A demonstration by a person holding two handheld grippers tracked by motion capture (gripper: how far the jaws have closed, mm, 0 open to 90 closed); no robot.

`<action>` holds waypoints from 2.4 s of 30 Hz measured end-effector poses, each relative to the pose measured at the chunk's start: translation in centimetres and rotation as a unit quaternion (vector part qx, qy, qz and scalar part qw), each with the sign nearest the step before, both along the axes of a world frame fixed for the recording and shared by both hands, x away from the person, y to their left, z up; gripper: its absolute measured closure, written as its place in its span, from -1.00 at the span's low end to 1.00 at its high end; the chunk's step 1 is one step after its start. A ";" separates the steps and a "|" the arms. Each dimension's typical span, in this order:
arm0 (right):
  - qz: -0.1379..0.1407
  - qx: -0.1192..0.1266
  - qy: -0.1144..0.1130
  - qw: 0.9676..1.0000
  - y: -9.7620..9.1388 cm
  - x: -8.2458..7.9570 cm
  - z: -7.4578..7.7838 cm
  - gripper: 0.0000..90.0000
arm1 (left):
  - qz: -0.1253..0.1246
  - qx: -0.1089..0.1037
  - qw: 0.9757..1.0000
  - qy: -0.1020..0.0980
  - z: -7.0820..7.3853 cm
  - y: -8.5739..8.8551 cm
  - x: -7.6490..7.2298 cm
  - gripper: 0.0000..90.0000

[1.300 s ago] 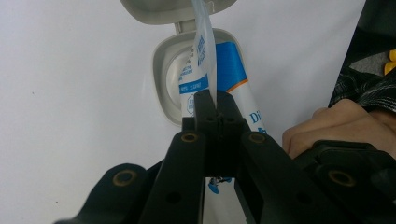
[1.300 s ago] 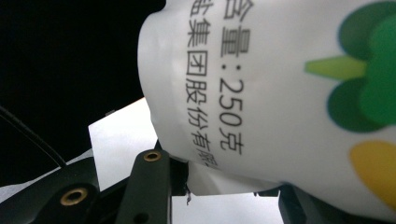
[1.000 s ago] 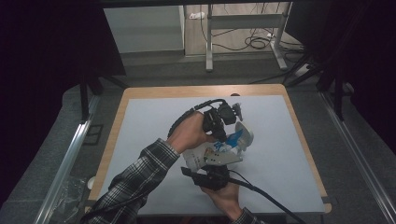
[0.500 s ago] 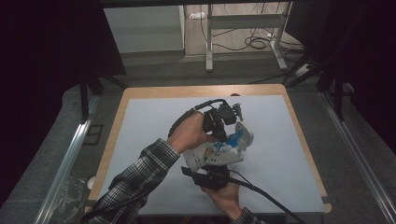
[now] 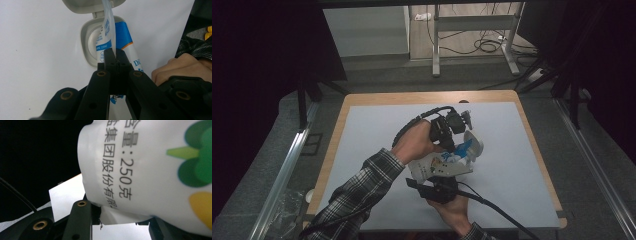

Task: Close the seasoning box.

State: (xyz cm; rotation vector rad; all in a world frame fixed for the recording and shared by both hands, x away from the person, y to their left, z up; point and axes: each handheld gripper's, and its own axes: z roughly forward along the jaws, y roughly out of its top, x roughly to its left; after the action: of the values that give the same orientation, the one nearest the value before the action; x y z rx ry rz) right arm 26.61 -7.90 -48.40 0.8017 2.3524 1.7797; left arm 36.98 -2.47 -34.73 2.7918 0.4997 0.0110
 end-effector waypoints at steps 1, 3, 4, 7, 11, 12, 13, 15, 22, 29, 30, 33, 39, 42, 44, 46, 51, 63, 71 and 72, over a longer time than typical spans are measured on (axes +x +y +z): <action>0.000 0.000 0.000 1.000 0.0 0.0 0.0 0.46 | 0.000 0.000 1.000 -0.001 0.0 0.0 0.0 1.00; 0.000 0.000 0.000 1.000 0.0 0.0 0.0 0.46 | -0.001 0.000 1.000 0.000 0.0 0.0 0.0 1.00; 0.000 0.000 0.000 1.000 0.0 0.0 0.0 0.46 | 0.000 0.000 1.000 0.001 0.0 0.0 0.0 1.00; 0.000 0.001 0.000 1.000 0.0 0.0 0.0 0.46 | -0.001 0.000 1.000 0.001 0.0 0.0 0.0 1.00; 0.001 0.002 -0.002 1.000 0.0 0.0 0.1 0.46 | 0.000 0.000 1.000 0.001 0.0 0.0 0.0 1.00; 0.001 0.002 -0.003 1.000 0.0 0.0 0.1 0.46 | 0.000 0.000 1.000 0.001 0.0 0.0 0.0 1.00; 0.001 0.002 -0.003 1.000 0.0 0.0 0.1 0.46 | 0.000 0.000 1.000 0.001 0.0 0.0 0.0 1.00; 0.001 0.003 -0.001 1.000 0.0 -0.1 0.1 0.46 | -0.001 0.001 1.000 0.002 0.0 0.0 0.0 1.00; 0.001 0.003 -0.004 1.000 0.0 -0.1 0.2 0.46 | -0.001 0.001 1.000 0.003 -0.1 0.0 0.0 1.00; 0.001 0.002 -0.005 1.000 0.0 -0.1 0.3 0.46 | 0.000 0.002 1.000 0.005 -0.2 0.0 0.0 1.00; 0.001 0.003 -0.005 1.000 0.0 -0.1 0.3 0.46 | 0.000 0.002 1.000 0.005 -0.2 0.0 0.0 1.00; 0.001 0.003 -0.006 1.000 0.0 -0.1 0.4 0.47 | -0.001 0.003 1.000 0.006 -0.2 0.0 0.0 1.00; 0.002 0.003 -0.008 1.000 0.0 0.0 0.4 0.47 | -0.002 0.003 1.000 0.007 -0.2 -0.1 0.1 1.00; 0.001 0.004 -0.010 1.000 0.0 0.0 0.5 0.47 | -0.002 0.003 1.000 0.007 -0.2 -0.1 0.1 1.00; 0.001 0.003 -0.011 1.000 -0.1 0.0 0.5 0.47 | -0.002 0.003 1.000 0.008 -0.2 -0.1 0.1 1.00; 0.000 0.003 -0.010 1.000 -0.1 0.0 0.5 0.47 | -0.003 0.004 1.000 0.008 -0.3 -0.1 0.1 1.00; 0.000 0.004 -0.010 1.000 -0.1 0.0 0.6 0.47 | -0.003 0.005 1.000 0.008 -0.3 -0.2 0.1 1.00; 0.000 0.006 -0.010 1.000 -0.1 0.0 0.7 0.47 | -0.003 0.003 1.000 0.008 -0.3 -0.2 0.1 1.00; 0.000 0.006 -0.012 1.000 -0.1 0.0 0.7 0.47 | -0.003 0.003 1.000 0.010 -0.3 -0.2 0.1 1.00; 0.000 0.007 -0.012 1.000 -0.1 0.0 0.7 0.47 | -0.003 0.003 1.000 0.010 -0.3 -0.2 0.1 1.00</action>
State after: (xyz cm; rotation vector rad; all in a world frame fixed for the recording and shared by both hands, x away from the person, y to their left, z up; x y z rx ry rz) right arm 26.57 -8.00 -47.65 0.7776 2.3282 1.7965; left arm 37.03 -2.65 -35.07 2.8013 0.4973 -0.0159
